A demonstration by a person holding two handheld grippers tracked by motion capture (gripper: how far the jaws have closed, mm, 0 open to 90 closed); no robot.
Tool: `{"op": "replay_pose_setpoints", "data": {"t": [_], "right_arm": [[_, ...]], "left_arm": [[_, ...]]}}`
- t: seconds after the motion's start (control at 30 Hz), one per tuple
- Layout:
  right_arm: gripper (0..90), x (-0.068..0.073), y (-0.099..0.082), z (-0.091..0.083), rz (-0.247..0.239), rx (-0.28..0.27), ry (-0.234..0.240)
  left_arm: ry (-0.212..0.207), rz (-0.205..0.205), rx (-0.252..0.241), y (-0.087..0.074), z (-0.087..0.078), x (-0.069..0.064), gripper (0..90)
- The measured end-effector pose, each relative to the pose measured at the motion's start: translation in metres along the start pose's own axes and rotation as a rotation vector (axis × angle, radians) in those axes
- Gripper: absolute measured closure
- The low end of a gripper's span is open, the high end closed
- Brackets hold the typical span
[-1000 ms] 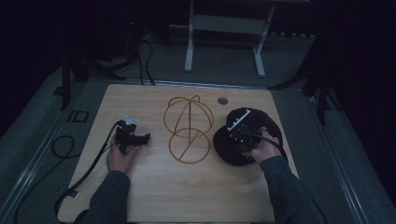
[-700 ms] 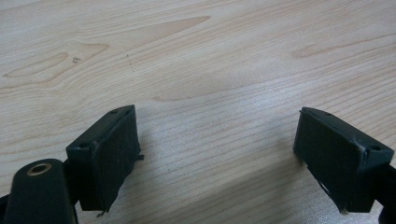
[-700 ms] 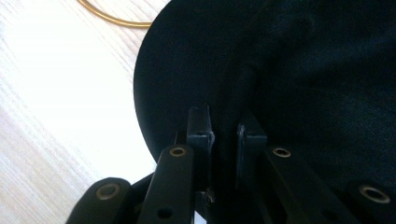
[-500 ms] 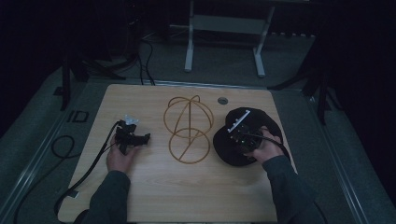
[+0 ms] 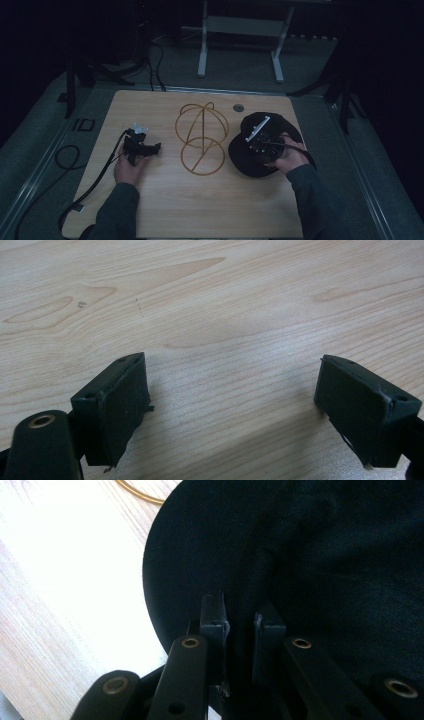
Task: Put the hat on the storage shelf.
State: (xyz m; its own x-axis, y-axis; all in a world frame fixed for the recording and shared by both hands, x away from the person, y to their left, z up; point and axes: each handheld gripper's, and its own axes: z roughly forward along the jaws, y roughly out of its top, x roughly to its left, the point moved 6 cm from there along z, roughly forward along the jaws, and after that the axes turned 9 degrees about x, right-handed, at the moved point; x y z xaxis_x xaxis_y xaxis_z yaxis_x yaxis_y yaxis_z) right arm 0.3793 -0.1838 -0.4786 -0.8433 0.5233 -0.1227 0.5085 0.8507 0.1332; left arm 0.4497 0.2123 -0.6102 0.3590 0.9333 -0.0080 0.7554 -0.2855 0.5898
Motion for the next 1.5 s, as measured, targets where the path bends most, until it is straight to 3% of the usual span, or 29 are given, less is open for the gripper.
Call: {"op": "replay_pose_setpoints", "data": {"t": [0.8,1.5], "right_arm": [[79.2,0.0,-0.005,-0.027,-0.096,-0.008,0.029],[78.6,0.004,-0.002,-0.053,-0.139,-0.034,0.031]], "left_arm": [[0.0,0.001,0.001,0.0,0.0,0.0,13.7],[0.001,0.001,0.001,0.0,0.0,0.0,13.7]]}}
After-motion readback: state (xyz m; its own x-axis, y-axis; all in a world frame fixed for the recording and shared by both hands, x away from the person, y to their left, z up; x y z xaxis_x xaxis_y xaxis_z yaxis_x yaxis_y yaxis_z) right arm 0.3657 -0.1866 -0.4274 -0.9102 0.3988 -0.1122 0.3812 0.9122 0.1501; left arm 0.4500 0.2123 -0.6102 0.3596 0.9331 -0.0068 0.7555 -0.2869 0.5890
